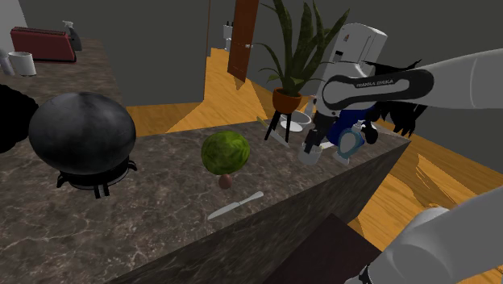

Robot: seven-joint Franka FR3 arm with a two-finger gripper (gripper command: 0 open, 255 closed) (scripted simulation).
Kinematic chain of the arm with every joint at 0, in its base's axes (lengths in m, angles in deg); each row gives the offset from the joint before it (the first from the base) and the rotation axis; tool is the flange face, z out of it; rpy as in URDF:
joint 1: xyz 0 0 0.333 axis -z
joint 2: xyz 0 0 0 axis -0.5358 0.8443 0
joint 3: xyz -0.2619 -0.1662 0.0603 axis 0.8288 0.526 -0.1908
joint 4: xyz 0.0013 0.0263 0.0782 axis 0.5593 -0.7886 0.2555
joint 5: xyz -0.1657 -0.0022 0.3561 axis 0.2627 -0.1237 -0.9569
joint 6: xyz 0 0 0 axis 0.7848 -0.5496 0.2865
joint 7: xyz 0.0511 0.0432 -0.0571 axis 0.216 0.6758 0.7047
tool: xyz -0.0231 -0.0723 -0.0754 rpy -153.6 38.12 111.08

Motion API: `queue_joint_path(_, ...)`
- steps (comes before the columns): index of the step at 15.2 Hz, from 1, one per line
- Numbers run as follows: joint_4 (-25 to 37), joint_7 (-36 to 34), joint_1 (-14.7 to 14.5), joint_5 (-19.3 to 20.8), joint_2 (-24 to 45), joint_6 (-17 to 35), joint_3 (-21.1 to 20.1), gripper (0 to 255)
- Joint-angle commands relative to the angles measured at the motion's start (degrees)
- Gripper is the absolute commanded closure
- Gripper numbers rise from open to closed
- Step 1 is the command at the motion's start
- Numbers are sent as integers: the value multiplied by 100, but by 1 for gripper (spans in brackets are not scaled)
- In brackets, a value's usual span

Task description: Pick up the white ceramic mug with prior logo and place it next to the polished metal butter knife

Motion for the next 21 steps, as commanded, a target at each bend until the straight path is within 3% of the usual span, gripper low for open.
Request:
queue_joint_path(1,171,178,69,29,360,229,142,0)
queue_joint_path(10,1200,894,338,-193,2063,1029,575,0)
queue_joint_path(17,982,973,365,-304,2369,1541,573,0)
queue_joint_path(21,967,981,368,-314,2397,1582,573,0)
